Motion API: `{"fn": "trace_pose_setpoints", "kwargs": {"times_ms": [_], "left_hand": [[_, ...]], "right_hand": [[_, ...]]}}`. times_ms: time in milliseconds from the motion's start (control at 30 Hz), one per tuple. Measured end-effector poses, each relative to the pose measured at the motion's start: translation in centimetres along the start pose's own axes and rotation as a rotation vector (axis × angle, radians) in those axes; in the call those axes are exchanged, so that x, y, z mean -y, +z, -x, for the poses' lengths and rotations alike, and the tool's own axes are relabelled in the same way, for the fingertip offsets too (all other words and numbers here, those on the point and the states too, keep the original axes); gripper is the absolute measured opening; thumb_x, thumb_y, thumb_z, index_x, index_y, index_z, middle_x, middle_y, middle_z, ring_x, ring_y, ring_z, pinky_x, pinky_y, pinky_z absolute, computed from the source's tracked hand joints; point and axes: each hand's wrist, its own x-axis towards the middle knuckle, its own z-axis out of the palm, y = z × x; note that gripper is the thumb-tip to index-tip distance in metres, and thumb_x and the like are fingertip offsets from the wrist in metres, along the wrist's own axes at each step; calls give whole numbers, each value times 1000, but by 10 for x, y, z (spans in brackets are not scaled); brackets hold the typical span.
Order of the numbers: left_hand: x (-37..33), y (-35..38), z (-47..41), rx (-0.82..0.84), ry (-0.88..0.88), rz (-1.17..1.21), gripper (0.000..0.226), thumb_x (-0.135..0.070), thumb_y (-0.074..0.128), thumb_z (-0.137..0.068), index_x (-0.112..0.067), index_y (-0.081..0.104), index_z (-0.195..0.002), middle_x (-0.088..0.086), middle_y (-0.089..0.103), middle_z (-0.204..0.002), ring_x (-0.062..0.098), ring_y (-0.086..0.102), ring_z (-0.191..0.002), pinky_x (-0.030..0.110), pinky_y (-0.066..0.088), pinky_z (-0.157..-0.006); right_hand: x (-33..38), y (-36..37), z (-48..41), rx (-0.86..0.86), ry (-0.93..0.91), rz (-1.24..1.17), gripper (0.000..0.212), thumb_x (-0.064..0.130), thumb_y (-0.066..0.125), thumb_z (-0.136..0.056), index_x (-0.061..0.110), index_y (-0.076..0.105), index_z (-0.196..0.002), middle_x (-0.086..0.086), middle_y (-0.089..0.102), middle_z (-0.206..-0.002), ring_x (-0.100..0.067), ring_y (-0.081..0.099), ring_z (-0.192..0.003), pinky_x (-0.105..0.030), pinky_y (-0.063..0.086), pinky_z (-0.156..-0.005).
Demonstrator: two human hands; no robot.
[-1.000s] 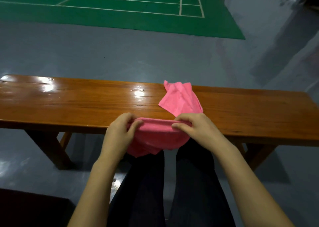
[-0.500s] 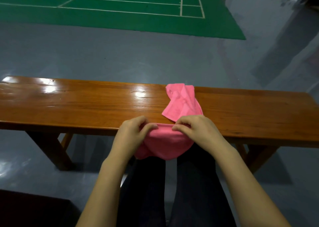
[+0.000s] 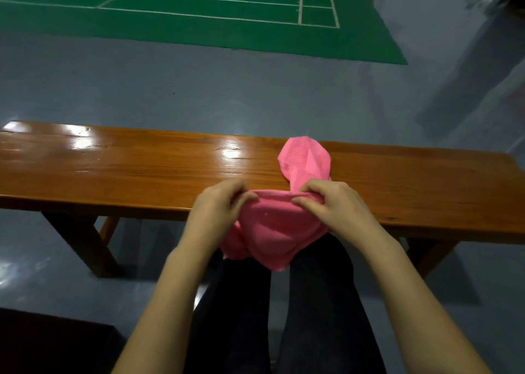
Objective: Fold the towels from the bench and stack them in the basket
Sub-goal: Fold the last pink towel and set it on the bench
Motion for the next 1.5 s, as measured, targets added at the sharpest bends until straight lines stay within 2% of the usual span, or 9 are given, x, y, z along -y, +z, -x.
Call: {"fn": "trace_pose_setpoints", "kwargs": {"times_ms": [133, 233, 300, 400, 500, 667, 933, 1033, 1500], "left_hand": [[-1, -2, 2, 75, -61, 41, 5, -28, 65, -87, -26, 60, -87, -13, 59, -84, 13, 56, -79, 29, 43, -69], [-20, 10, 2, 227, -43, 278, 22, -21, 65, -87, -26, 63, -109, -14, 65, -98, 1, 58, -89, 19, 45, -77], [-22, 17, 3, 284, 22, 216, 9, -17, 64, -88, -24, 66, -92, -12, 64, -82, 0, 55, -76, 21, 41, -67], [-20, 17, 2, 260, 14, 189, 35, -14, 61, -89, -39, 50, -67, -16, 53, -59, -5, 50, -60, 18, 32, -56], [-24, 13, 0, 284, 0, 151, 20, -23, 63, -89, -33, 56, -72, -12, 56, -62, 2, 51, -62, 24, 36, -59], [-24, 8, -3, 305, 42, 102, 10, -34, 63, -88, -24, 66, -86, -4, 66, -75, 15, 58, -71, 36, 47, -65], [-23, 7, -5, 225, 160, 54, 46, -60, 42, -78, -21, 66, -85, -8, 66, -75, 11, 57, -71, 33, 46, -61], [-21, 6, -6, 182, 226, 34, 44, -55, 43, -80, -19, 68, -83, -8, 65, -74, 8, 53, -70, 30, 45, -58], [1, -4, 3, -14, 224, -186, 34, -50, 45, -83, -22, 63, -77, -10, 62, -73, 15, 58, -63, 27, 43, -49]], "right_hand": [[5, 6, 0, -15, -25, -2, 7, 27, 63, -88, 20, 64, -90, 5, 64, -82, -16, 57, -79, -30, 34, -64], [18, 13, -4, 29, -77, -197, 9, 9, 64, -80, 14, 59, -86, 9, 56, -74, -7, 49, -69, -27, 38, -64], [22, 14, -6, 68, -73, -245, 14, 1, 62, -76, 11, 54, -79, 7, 50, -69, -8, 43, -62, -23, 35, -60], [21, 9, -9, 244, 5, -277, 23, -1, 61, -75, 19, 48, -73, 7, 47, -69, -6, 41, -62, -21, 34, -59], [18, 1, -9, 422, 77, -276, 12, 16, 68, -83, 13, 57, -79, 3, 49, -68, -5, 41, -58, -18, 33, -51], [18, -8, -8, 393, 52, -370, 30, 15, 69, -84, -1, 50, -69, 6, 37, -54, -2, 36, -43, -13, 27, -44], [18, 1, -11, 316, -87, -226, 41, 7, 68, -78, 22, 34, -59, 9, 34, -56, -3, 36, -51, -18, 27, -48], [11, -3, -9, 293, -83, -188, 35, 23, 68, -79, 19, 40, -58, 8, 36, -56, -4, 33, -54, -25, 27, -51], [15, -9, 3, 562, 20, -554, 34, 3, 57, -73, 12, 36, -49, 5, 29, -47, -6, 27, -44, -21, 22, -45]]}}
